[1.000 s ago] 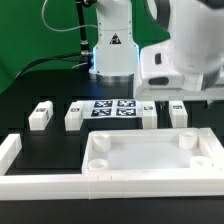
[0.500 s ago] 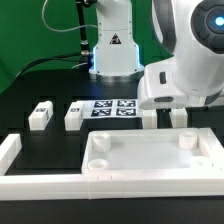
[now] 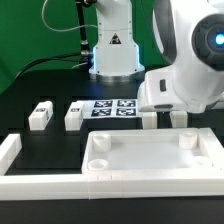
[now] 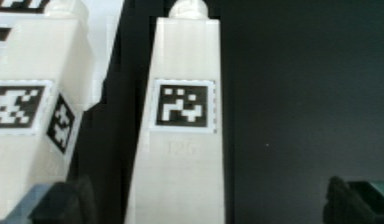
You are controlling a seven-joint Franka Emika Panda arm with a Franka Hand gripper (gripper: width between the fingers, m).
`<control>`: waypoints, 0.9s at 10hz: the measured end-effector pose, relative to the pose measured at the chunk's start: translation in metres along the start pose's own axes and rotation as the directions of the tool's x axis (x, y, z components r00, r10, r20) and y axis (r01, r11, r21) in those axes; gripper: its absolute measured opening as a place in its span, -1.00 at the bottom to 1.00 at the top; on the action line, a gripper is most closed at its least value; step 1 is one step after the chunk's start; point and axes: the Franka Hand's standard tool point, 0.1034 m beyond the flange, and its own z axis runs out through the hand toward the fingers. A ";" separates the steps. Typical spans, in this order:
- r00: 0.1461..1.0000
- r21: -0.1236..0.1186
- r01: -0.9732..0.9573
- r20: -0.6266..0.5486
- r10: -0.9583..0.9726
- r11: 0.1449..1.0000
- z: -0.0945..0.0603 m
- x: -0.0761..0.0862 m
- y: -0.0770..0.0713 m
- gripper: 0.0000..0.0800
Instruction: Assemble desk
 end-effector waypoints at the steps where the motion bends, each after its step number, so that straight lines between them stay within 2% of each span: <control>1: 1.000 -0.002 0.001 0.002 -0.001 1.000 0.006 0.001 -0.001 0.62; 3: 1.000 -0.009 0.002 0.024 -0.001 1.000 0.020 0.000 -0.002 0.62; 5: 1.000 -0.009 0.003 0.021 -0.003 1.000 0.019 0.001 -0.002 0.62; 6: 1.000 -0.009 0.003 0.021 -0.003 1.000 0.019 0.001 -0.002 0.39; 7: 1.000 -0.009 0.003 0.021 -0.003 1.000 0.019 0.001 -0.002 0.04; 8: 1.000 -0.009 0.003 0.021 -0.003 1.000 0.019 0.000 -0.002 0.04; 9: 1.000 -0.009 0.003 0.021 -0.003 1.000 0.019 0.000 -0.002 -0.28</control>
Offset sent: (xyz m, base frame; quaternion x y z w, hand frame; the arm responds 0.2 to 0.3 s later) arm 0.0000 0.0000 0.0000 0.0000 0.0000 0.0000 1.0000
